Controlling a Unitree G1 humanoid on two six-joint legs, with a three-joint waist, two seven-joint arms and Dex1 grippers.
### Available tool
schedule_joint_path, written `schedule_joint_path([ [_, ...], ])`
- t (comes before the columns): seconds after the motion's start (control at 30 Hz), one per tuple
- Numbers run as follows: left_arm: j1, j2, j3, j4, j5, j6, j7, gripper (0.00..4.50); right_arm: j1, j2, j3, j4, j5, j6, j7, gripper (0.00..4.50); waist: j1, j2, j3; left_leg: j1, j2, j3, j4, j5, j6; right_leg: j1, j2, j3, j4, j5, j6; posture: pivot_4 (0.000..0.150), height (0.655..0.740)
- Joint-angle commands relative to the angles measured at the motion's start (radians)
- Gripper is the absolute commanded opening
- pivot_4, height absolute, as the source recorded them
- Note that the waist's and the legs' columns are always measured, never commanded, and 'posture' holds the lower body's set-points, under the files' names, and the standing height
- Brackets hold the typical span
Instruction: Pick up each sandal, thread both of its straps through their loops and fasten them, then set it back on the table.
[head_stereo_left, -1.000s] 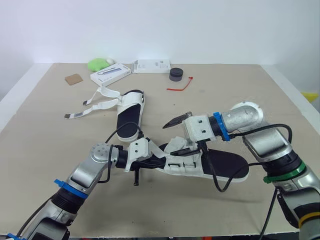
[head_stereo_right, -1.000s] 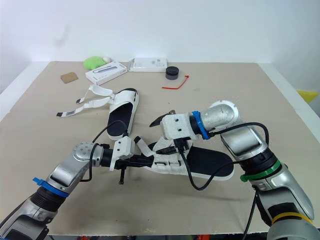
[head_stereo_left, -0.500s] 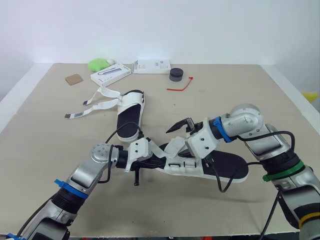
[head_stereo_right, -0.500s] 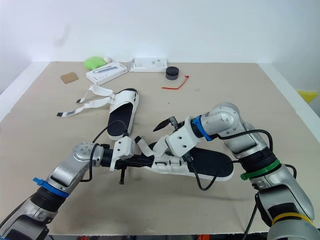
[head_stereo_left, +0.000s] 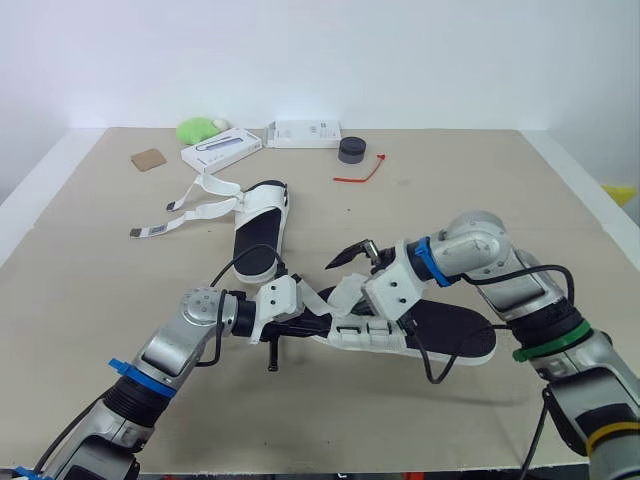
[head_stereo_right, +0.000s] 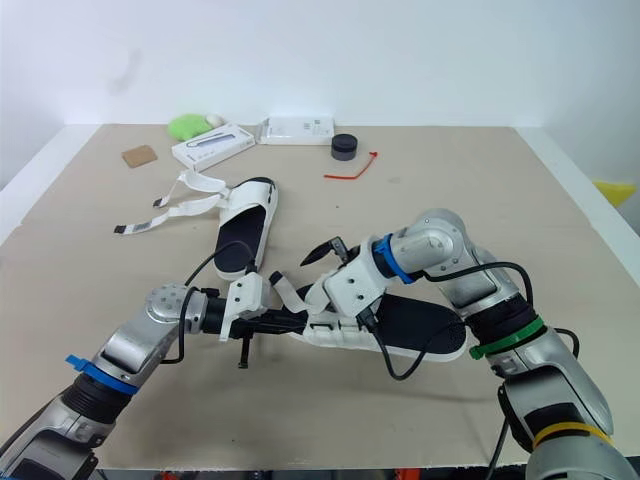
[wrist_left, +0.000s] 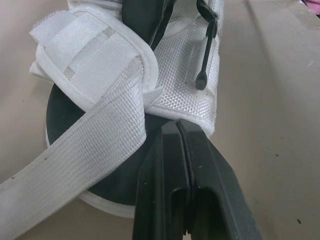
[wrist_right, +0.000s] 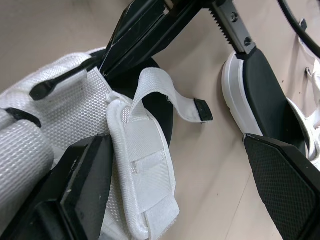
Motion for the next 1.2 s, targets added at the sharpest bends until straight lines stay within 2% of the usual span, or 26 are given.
schedule_joint_path([
  [0.03,0.025,0.005,-0.026,0.046,0.034,0.032,0.006,0.00,-0.016,0.017,0.002,0.005,-0.002,0.008,-0.002,3.90,0.000,0.000,0.000,0.000,0.000,0.000,0.000,0.000,0.000,0.000,0.000,0.000,0.000,0.000,0.000,0.150,0.7400],
  [0.1,0.025,0.002,-0.027,0.047,0.035,0.032,0.008,0.00,-0.007,0.028,-0.006,0.006,0.026,0.062,0.012,3.54,0.000,0.000,0.000,0.000,0.000,0.000,0.000,0.000,0.000,0.000,0.000,0.000,0.000,0.000,0.000,0.150,0.7400],
  [0.13,0.025,0.002,-0.028,0.047,0.036,0.031,0.008,0.00,-0.005,0.029,-0.008,0.008,0.031,0.075,0.018,2.88,0.000,0.000,0.000,0.000,0.000,0.000,0.000,0.000,0.000,0.000,0.000,0.000,0.000,0.000,0.000,0.150,0.7400],
  [0.23,0.025,0.001,-0.027,0.051,0.036,0.029,0.008,0.00,0.016,0.052,-0.043,-0.015,0.128,0.279,0.041,1.54,0.000,0.000,0.000,0.000,0.000,0.000,0.000,0.000,0.000,0.000,0.000,0.000,0.000,0.000,0.000,0.150,0.7400],
  [0.27,0.024,0.001,-0.027,0.052,0.036,0.029,0.008,0.00,0.020,0.057,-0.055,-0.021,0.156,0.354,0.042,1.33,0.000,0.000,0.000,0.000,0.000,0.000,0.000,0.000,0.000,0.000,-0.001,0.000,0.000,0.000,-0.001,0.150,0.7400],
  [0.3,0.024,0.001,-0.027,0.053,0.037,0.029,0.008,0.00,0.022,0.061,-0.063,-0.027,0.174,0.410,0.039,0.70,0.001,0.000,0.000,0.000,0.000,0.000,0.000,0.000,0.000,0.000,-0.001,0.000,0.000,0.000,-0.001,0.150,0.7400],
  [0.37,0.022,0.000,-0.027,0.055,0.037,0.028,0.008,0.00,0.026,0.068,-0.079,-0.043,0.211,0.535,0.028,0.11,0.001,0.000,0.000,0.000,0.000,-0.001,0.000,0.000,0.000,0.000,-0.002,0.000,0.000,0.000,-0.001,0.150,0.7400],
  [0.5,0.020,0.000,-0.026,0.059,0.038,0.026,0.007,0.00,0.019,0.106,-0.135,-0.076,0.310,0.866,-0.035,0.05,0.001,0.000,0.000,0.000,0.000,-0.001,0.000,0.000,0.000,0.000,-0.004,-0.001,0.001,0.000,-0.001,0.150,0.7400],
  [0.6,0.023,0.004,-0.024,0.056,0.037,0.025,0.004,0.00,-0.018,0.152,-0.216,-0.069,0.406,1.188,-0.126,0.05,0.001,0.000,0.000,0.000,0.000,-0.002,0.000,0.000,-0.001,0.000,-0.004,-0.001,0.001,0.001,-0.002,0.150,0.7400],
  [0.77,0.018,0.004,-0.024,0.062,0.039,0.022,0.003,0.00,-0.052,0.193,-0.328,-0.022,0.501,1.469,-0.245,0.05,0.001,0.000,0.000,0.000,0.000,-0.004,0.000,0.002,-0.003,0.000,-0.004,-0.003,0.001,0.001,-0.003,0.150,0.7400],
  [1.0,0.016,0.005,-0.024,0.067,0.039,0.019,0.000,0.00,-0.099,0.257,-0.495,0.105,0.576,1.715,-0.433,0.05,0.001,0.001,0.000,-0.001,-0.001,-0.004,0.000,0.002,-0.003,0.000,-0.003,-0.003,0.001,0.001,-0.002,0.150,0.7400],
  [1.2,0.015,0.007,-0.025,0.064,0.039,0.019,0.000,0.00,-0.133,0.300,-0.645,0.260,0.589,1.828,-0.594,0.05,0.000,0.001,-0.001,-0.003,-0.001,-0.004,0.000,0.002,-0.003,0.000,-0.002,-0.003,0.001,0.001,-0.002,0.150,0.7400],
])
